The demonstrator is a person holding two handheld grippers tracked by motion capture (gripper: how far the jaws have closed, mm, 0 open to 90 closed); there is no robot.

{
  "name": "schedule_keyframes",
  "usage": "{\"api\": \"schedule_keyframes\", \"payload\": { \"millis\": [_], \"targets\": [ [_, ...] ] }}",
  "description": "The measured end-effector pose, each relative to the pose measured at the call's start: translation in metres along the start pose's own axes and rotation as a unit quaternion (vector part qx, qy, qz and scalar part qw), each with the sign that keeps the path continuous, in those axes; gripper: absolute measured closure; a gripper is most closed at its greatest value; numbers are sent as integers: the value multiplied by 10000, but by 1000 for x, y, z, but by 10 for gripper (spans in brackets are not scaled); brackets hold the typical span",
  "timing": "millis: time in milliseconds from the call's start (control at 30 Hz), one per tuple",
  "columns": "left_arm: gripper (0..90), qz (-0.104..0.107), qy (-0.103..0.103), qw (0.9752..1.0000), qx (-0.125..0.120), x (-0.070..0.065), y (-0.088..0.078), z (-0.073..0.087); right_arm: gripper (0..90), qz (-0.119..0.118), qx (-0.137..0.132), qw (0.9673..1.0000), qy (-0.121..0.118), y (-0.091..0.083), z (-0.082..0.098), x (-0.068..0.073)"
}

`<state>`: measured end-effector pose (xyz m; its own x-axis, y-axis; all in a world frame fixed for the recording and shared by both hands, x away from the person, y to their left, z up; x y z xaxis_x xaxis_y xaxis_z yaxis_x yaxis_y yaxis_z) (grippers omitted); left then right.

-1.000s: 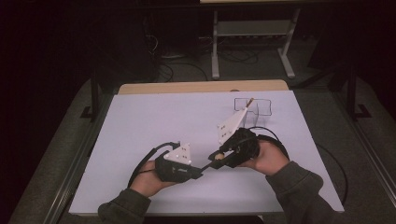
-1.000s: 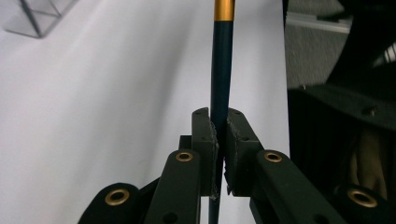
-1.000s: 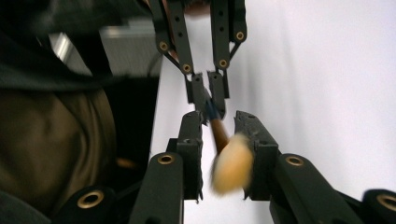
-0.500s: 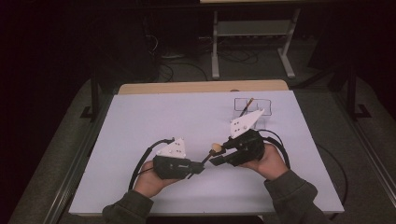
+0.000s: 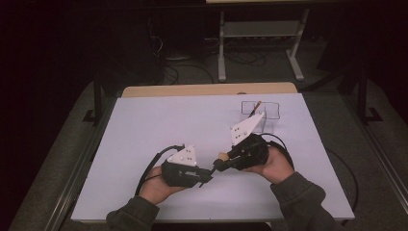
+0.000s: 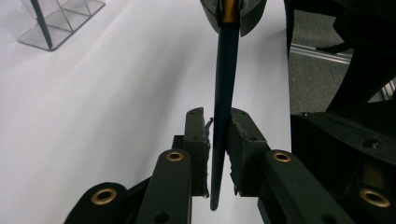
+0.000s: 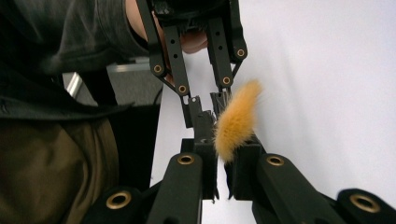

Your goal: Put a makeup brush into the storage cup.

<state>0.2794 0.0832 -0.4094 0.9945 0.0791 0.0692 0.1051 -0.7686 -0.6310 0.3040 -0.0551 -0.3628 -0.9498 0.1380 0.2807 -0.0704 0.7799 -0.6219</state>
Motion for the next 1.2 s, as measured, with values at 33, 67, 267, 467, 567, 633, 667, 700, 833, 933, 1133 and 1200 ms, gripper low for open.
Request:
{"api": "schedule_keyframes", "payload": {
  "millis": [33,67,267,467,567,633,667,700,833,933,1133,1200],
  "targets": [
    [815,21,-3,10000,3,-1,1,0,833,35,60,10000,-38,0,-1,1],
    [831,-17,44,10000,4,-1,1,0,833,72,95,9999,-67,0,-2,1],
    [839,-149,-108,9996,-205,4,-2,-3,782,177,-277,9995,-4,-3,-4,1],
    [839,-263,-250,9984,-424,7,-5,-5,757,202,-497,9984,149,-2,-2,-2],
    [839,-316,-252,9983,-429,9,-5,-5,757,210,-594,9978,195,-2,-3,-5],
    [839,-337,-278,9981,-444,10,-5,-5,757,203,-642,9974,241,-2,-4,-5],
    [839,-346,-270,9981,-443,10,-6,-5,759,208,-678,9972,249,-2,-5,-6],
    [839,-350,-282,9980,-455,10,-5,-6,762,204,-694,9970,266,-2,-5,-6],
    [839,-369,-254,9978,-497,11,-3,-6,806,87,-811,9961,327,-1,-7,-6],
    [836,-322,-267,9981,-459,10,-1,-6,824,45,-774,9963,359,0,-7,-7],
    [730,-353,-215,9988,-273,11,-1,-2,828,123,-392,9987,289,1,-5,-10],
    [716,-389,-235,9986,-264,12,-3,0,828,158,-266,9990,326,0,-5,-12]
  ]
}}
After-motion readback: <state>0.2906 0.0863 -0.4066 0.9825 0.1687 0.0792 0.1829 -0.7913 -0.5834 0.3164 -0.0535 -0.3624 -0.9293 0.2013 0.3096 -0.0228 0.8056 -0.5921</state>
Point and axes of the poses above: each handheld gripper's, and its own axes: y roughly forward along the jaws, z roughly out of its underside, x roughly to its left, the point moved 6 cm from there along y, roughly forward along the jaws, and after that the axes turned 11 degrees about y, right-handed, at the moved point
